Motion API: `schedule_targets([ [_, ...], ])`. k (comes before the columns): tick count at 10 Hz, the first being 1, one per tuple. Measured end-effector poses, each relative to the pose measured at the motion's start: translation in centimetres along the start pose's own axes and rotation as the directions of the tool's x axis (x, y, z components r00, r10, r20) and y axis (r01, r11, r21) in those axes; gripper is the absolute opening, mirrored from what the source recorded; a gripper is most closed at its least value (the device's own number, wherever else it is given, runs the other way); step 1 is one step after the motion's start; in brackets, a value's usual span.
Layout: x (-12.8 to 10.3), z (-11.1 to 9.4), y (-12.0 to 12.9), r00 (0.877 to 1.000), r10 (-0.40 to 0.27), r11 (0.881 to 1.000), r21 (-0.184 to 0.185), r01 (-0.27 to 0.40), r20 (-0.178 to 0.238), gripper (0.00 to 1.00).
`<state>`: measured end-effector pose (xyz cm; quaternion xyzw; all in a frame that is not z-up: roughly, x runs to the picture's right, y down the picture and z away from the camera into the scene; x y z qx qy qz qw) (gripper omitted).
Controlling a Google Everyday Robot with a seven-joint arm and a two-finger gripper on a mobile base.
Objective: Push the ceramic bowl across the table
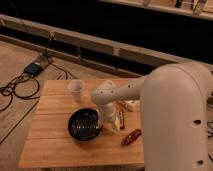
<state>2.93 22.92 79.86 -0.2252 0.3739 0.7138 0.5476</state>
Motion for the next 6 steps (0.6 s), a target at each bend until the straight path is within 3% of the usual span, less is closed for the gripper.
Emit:
schedule_targets([
  [6,3.0,0.6,-4.1,0.997,0.057,0.998,0.006,-0.056,-0.053,0.65],
])
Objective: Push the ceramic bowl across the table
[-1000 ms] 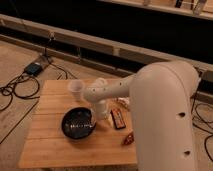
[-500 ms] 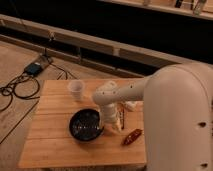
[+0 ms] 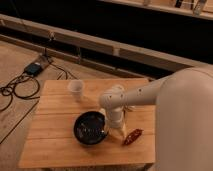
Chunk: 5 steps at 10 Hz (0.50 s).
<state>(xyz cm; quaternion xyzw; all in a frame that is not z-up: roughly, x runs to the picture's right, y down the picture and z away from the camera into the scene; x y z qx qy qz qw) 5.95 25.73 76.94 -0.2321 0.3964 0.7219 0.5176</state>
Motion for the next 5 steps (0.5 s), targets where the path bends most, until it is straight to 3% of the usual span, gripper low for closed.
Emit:
schedule_targets([
  [5,0.7,-0.3,-1.8,0.998,0.053,0.998,-0.021,-0.053,-0.018,0.65],
])
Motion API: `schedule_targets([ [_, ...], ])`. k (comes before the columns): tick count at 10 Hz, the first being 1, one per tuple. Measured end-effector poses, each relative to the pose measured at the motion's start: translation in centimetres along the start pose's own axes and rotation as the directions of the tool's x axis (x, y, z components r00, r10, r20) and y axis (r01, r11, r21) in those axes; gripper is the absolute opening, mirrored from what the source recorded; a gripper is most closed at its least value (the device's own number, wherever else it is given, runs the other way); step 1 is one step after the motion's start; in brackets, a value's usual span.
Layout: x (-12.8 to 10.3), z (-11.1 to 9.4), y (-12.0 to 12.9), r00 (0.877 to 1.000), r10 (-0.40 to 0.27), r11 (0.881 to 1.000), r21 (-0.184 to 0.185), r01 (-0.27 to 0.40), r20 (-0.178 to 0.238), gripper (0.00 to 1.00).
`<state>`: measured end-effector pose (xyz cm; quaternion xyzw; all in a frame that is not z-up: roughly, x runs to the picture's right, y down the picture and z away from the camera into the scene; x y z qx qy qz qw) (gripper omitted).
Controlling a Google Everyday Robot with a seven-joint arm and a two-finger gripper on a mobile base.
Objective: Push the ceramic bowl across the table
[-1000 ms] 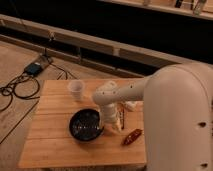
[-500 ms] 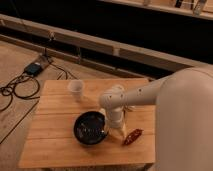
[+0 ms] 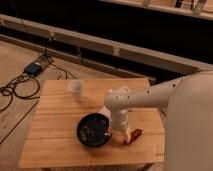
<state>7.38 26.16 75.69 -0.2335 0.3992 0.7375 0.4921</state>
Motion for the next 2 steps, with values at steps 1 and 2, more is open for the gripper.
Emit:
schedule_targets([
  [1,0.0,-0.04,0.06,1.0,-0.001,1.0,-0.001,0.001,0.001,0.65],
  [2,0.07,-0.06,0.26,1.0,-0.005,1.0,0.0,0.005,0.001,0.65],
])
